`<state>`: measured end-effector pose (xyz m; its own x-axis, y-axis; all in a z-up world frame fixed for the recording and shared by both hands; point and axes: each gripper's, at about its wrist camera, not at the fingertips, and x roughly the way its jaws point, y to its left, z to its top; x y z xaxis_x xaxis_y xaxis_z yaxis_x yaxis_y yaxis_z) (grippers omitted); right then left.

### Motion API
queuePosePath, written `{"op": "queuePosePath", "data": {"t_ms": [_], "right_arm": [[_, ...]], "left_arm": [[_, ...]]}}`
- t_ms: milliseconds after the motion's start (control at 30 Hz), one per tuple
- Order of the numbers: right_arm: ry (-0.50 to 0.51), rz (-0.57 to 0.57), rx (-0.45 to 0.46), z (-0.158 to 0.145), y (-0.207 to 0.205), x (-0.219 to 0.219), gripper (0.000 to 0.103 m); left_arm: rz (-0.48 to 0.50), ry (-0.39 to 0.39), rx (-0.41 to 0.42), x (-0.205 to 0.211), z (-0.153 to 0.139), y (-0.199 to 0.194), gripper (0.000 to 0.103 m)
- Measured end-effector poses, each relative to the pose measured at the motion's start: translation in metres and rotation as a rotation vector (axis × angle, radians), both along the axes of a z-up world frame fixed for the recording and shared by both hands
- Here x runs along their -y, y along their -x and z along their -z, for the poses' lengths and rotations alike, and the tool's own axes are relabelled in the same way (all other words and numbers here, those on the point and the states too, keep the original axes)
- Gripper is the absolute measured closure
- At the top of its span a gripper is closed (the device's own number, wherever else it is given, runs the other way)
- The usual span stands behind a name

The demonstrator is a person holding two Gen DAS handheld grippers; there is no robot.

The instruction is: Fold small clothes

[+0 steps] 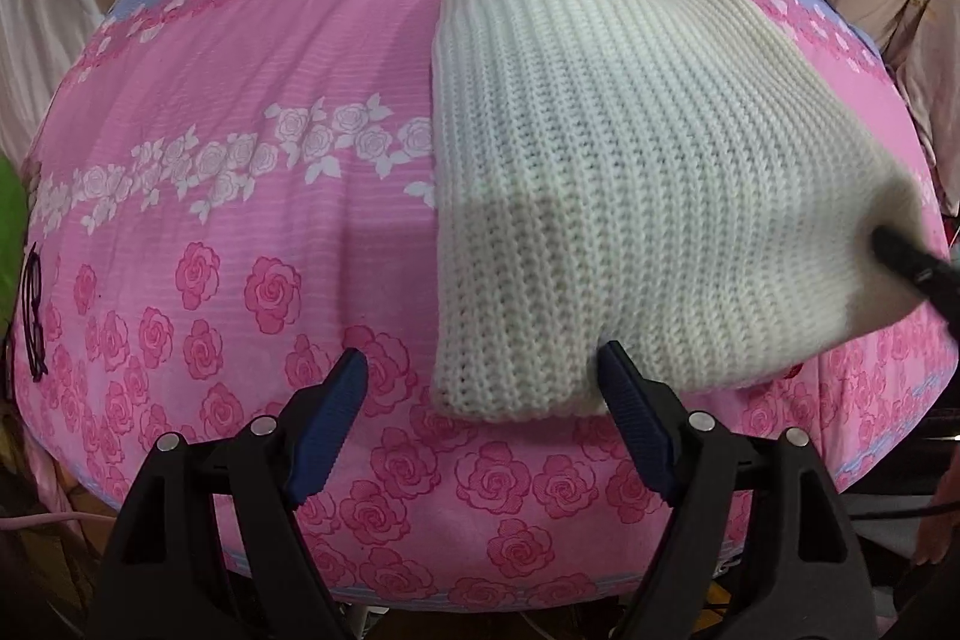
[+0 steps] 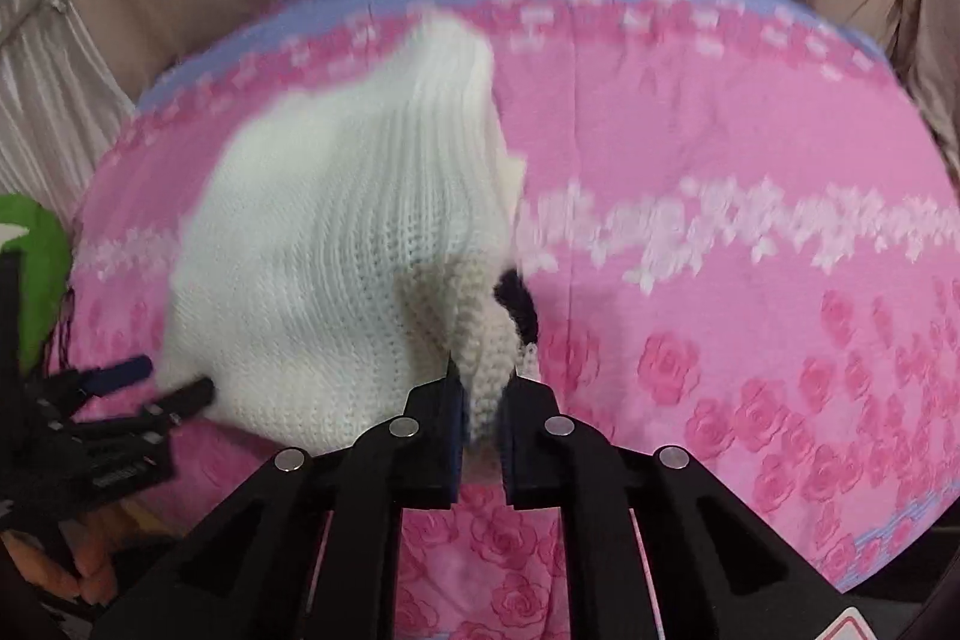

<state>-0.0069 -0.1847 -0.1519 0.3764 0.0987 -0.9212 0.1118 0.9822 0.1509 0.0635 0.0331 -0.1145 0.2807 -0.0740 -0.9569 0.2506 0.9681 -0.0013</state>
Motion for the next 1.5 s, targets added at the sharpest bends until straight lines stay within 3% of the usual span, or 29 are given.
{"op": "queuePosePath", "data": {"t_ms": [33, 100, 233, 333, 400, 467, 667, 1500], "right_arm": [[-0.02, -0.006, -0.065, 0.021, -0.001, 0.0, 0.094], [-0.021, 0.027, -0.042, 0.02, 0.005, 0.001, 0.087], [-0.016, 0.09, 0.062, -0.026, 0.025, 0.0, 0.081], [0.074, 0.109, 0.147, -0.058, 0.04, -0.008, 0.064], [0.094, 0.123, 0.168, -0.068, 0.045, -0.013, 0.052], [0.105, 0.131, 0.158, -0.069, 0.047, -0.019, 0.049], [0.096, 0.154, 0.087, -0.056, 0.049, -0.022, 0.049], [0.172, 0.133, 0.151, -0.068, 0.067, -0.047, 0.045]], "left_arm": [[-0.002, -0.007, -0.007, 0.002, 0.003, -0.001, 0.026], [-0.005, -0.003, -0.019, 0.002, 0.005, -0.001, 0.026], [0.005, -0.02, 0.037, 0.0, -0.014, 0.005, 0.027], [-0.001, -0.025, 0.092, 0.0, -0.035, 0.009, 0.024], [-0.012, -0.023, 0.136, 0.001, -0.049, 0.01, 0.018], [-0.02, -0.026, 0.174, 0.003, -0.06, 0.011, 0.017], [-0.053, -0.007, 0.172, 0.01, -0.063, 0.013, 0.014], [-0.036, -0.052, 0.206, 0.021, -0.064, 0.043, 0.014]]}}
